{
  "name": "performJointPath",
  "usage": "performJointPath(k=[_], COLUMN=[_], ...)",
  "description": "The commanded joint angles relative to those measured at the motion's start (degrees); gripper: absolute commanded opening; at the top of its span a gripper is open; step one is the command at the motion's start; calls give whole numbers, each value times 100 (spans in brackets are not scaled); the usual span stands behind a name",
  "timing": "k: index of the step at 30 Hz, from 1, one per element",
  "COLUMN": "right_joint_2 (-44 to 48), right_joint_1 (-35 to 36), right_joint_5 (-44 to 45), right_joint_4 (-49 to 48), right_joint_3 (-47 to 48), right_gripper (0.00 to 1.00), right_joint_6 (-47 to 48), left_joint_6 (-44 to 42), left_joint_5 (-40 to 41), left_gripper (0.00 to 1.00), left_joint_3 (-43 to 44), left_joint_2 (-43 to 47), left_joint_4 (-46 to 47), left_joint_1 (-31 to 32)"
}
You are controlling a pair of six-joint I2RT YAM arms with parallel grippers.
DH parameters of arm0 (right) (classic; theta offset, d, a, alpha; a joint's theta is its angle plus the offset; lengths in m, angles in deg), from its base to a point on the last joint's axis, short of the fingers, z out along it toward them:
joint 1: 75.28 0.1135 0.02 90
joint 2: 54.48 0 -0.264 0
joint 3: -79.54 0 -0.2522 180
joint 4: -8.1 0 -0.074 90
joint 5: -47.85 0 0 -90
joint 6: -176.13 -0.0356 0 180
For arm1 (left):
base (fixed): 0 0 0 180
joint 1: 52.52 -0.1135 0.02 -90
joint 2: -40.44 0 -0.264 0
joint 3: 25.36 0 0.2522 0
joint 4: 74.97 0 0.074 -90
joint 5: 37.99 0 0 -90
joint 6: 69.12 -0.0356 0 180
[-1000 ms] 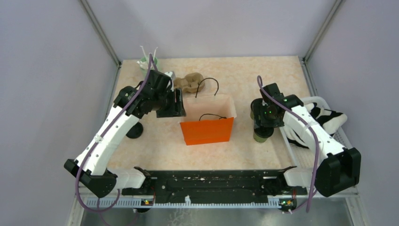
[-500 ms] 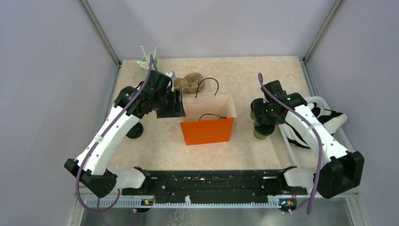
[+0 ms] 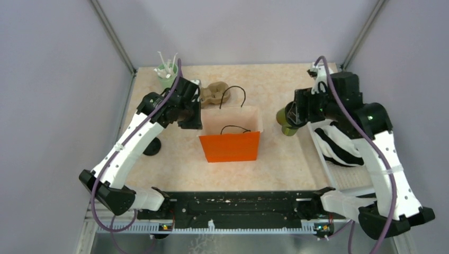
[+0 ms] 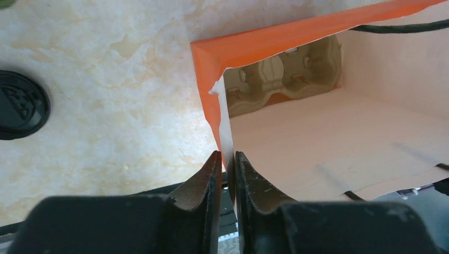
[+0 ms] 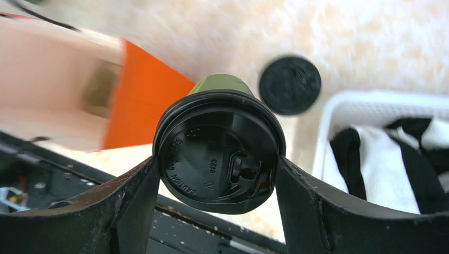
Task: Pack the takeout coffee
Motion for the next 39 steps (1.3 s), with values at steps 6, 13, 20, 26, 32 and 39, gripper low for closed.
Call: performJointPath(k=[6,13,20,26,32,39], right_joint_2=[207,-133,-341,-554,-1006,-1762], right_joint_1=[-4,121,1007,2161,3353,4077], right_joint_5=[-2110,-2543,-2496,-2006,-1139,267], right_joint_4=[-474,-270,-416,-541,-357,444], right_joint_3=[1572,2335,2812,2917,3187,3957], right_gripper=[67,66,63,62,62,61], right_joint_6=[64,10,-449,-735,-702,-281], left_joint_6=[-694,-815,-990,-1002,-944,-1043], left_joint_5=[892,939,1082,910,842,639], left_gripper=[2,0,0,0,0,0], left_joint_3=[360,-635,-2059,-2709,-3322,-3804], left_joint_2=[149,850,1620,1954,2464,2900], left_joint_4=[1059,2907,4900,5267,5579,5970], left_joint_1=[-11,-11,-9,-8,-6,-12])
